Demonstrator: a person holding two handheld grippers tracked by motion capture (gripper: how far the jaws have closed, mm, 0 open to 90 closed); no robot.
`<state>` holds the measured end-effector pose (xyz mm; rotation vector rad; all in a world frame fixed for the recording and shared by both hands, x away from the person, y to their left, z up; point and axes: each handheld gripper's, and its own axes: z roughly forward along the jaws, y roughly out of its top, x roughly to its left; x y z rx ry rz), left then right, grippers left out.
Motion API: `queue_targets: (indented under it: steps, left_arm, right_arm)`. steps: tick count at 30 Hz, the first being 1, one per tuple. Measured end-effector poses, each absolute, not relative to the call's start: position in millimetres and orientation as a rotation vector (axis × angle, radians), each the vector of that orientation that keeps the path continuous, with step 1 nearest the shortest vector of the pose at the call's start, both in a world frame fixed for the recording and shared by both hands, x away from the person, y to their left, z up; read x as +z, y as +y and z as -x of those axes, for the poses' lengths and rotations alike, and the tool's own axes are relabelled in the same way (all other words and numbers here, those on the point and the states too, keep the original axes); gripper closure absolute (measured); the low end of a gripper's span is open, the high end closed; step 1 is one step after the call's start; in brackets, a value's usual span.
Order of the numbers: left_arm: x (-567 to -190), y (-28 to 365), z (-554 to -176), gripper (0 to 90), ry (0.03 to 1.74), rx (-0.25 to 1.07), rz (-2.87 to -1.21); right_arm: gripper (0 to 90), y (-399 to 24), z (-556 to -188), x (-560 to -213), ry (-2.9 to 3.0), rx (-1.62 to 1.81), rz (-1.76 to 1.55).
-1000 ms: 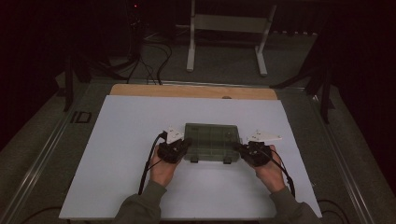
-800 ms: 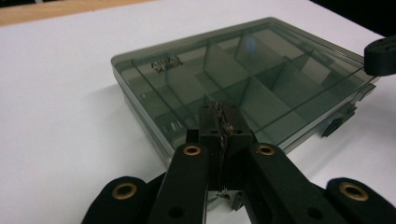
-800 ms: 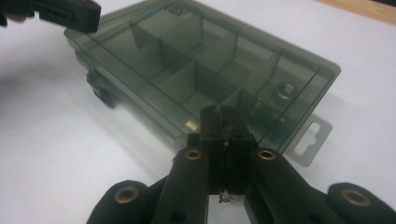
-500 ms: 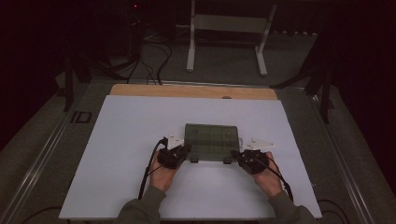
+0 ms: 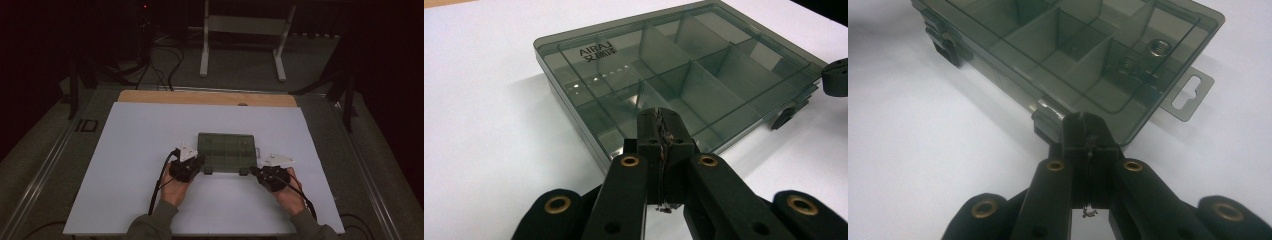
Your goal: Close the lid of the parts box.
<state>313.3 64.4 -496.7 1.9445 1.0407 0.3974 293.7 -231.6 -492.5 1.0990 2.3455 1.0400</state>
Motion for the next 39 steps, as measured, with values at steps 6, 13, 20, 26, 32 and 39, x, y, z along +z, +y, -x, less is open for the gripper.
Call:
queue_targets:
  steps: [6,13,20,26,32,39]
  left_arm:
    - [-497,64,-314,88.4,1.037,0.394,-1.945]
    - [-492,69,-312,81.5,1.040,0.401,-1.917]
    - [-480,90,-305,59.6,0.994,0.422,-1.904]
    - [-472,119,-295,39.3,1.022,0.443,-1.868]
    - [-467,141,-288,22.0,1.037,0.477,-1.853]
    - [-463,164,-279,13.4,1.059,0.548,-1.847]
  right_arm:
    - [89.6,-233,-295,-493,2.344,1.051,-1.113]
    - [83.5,-234,-292,-492,2.327,1.095,-1.102]
    - [55.2,-243,-287,-486,2.261,1.195,-1.123]
    - [34.1,-253,-288,-485,2.220,1.256,-1.171]
    - [18.6,-252,-287,-487,2.204,1.225,-1.169]
    - [15.1,-257,-287,-488,2.178,1.241,-1.188]
